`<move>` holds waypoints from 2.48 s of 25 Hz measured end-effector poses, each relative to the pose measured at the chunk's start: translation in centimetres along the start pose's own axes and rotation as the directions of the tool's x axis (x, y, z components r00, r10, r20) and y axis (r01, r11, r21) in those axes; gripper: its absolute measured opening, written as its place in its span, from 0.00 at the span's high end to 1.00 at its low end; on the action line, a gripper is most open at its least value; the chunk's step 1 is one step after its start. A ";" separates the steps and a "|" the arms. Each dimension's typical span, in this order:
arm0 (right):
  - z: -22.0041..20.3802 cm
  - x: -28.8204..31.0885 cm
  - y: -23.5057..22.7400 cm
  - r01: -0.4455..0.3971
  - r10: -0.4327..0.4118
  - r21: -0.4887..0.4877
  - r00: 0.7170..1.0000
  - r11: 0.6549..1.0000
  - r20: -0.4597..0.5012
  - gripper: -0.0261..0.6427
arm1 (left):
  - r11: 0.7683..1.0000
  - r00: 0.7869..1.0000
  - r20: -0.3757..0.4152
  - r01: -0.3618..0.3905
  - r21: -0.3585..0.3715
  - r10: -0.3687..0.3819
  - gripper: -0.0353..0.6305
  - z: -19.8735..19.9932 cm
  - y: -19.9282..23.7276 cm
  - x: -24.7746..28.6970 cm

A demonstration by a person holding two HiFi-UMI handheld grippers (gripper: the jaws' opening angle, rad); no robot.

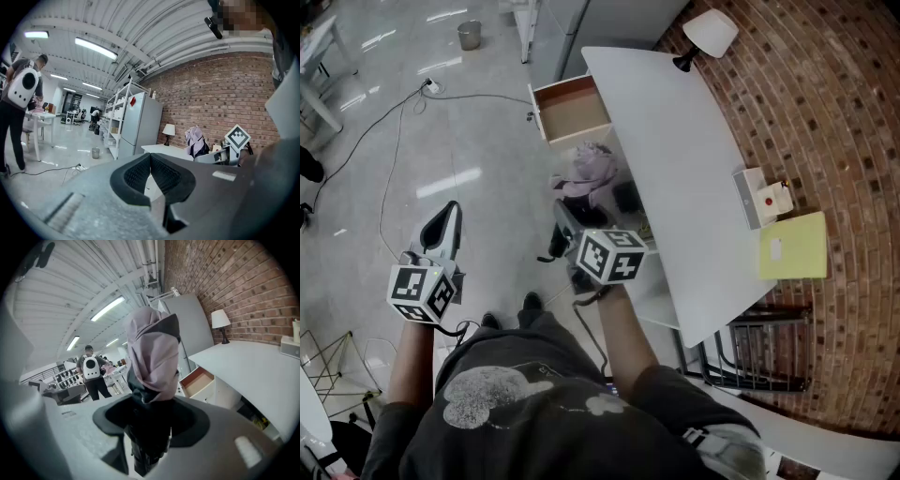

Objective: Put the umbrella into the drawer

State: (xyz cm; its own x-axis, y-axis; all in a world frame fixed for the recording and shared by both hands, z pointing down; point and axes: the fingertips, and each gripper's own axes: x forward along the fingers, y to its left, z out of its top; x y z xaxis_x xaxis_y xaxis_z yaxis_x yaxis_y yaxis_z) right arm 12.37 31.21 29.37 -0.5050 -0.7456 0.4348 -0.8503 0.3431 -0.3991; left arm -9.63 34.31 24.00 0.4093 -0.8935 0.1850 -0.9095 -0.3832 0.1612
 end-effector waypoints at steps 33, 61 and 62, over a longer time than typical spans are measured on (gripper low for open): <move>-0.8 -0.6 -0.7 -0.062 0.061 -0.059 0.998 0.996 -0.028 0.61 | 0.990 0.994 0.009 -0.111 0.089 0.110 0.93 -0.1 -0.2 -2.2; 9.5 20.4 -5.4 0.217 -0.216 0.039 0.976 0.975 -0.025 0.61 | 0.992 0.992 -0.044 0.116 0.039 -0.114 0.93 3.1 18.6 22.0; 9.6 20.9 -5.4 0.228 -0.227 0.049 0.974 0.972 -0.024 0.61 | 0.992 0.992 -0.044 0.123 0.035 -0.122 0.93 3.2 19.3 22.7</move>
State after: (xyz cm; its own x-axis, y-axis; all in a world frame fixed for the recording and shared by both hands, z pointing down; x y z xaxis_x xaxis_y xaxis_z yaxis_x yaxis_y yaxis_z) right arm 7.85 8.30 32.87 -0.3017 -0.7904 0.5332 -0.9349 0.1356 -0.3280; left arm -18.13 5.83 28.22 0.5199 -0.8288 0.2067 -0.8540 -0.4986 0.1487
